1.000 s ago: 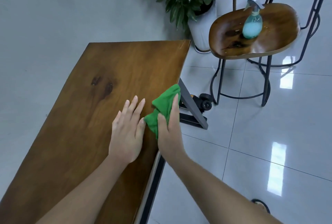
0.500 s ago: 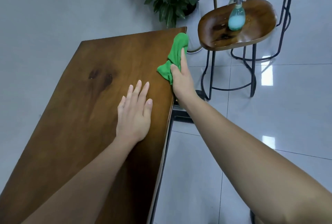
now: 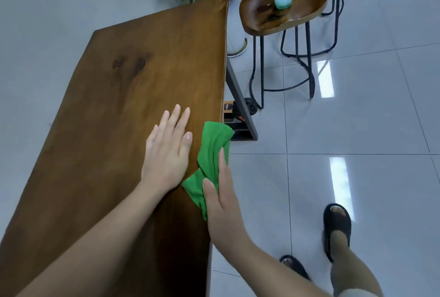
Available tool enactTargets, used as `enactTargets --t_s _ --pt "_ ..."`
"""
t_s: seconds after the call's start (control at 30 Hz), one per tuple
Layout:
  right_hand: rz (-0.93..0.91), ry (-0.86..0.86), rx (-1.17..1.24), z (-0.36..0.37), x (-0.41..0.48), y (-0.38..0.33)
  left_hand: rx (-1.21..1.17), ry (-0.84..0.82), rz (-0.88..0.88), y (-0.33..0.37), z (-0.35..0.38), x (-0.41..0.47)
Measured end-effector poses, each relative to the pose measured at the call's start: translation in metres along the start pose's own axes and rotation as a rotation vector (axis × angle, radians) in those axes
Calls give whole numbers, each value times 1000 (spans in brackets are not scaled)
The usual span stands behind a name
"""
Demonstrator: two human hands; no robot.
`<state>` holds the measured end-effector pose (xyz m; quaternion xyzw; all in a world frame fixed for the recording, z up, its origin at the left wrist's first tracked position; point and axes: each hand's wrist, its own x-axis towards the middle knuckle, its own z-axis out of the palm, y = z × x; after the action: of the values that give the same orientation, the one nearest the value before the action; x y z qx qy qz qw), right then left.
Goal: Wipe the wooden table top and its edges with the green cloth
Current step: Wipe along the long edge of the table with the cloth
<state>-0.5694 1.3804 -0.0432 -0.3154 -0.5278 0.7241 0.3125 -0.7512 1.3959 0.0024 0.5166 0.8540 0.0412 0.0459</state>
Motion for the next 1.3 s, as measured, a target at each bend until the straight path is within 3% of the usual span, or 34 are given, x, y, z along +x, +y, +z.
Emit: enactTargets --t_s 0.1,0.2,0.47,0.6,0.87,1.3 --pt "33 -8 -14 8 -47 6 2 -1 9 -2 1 -23" --pt "14 -6 -2 5 -38 2 7 1 20 -5 2 -41" --pt "20 88 -119 -24 130 -36 7 -4 19 -3 1 -49" --pt "42 78 -98 -25 155 -46 13 -4 9 0 0 -50" --pt "-30 79 -110 0 15 -3 5 -6 20 -9 3 -101" --pt "142 -88 -69 47 -268 44 -15 -19 -91 -5 5 -256"
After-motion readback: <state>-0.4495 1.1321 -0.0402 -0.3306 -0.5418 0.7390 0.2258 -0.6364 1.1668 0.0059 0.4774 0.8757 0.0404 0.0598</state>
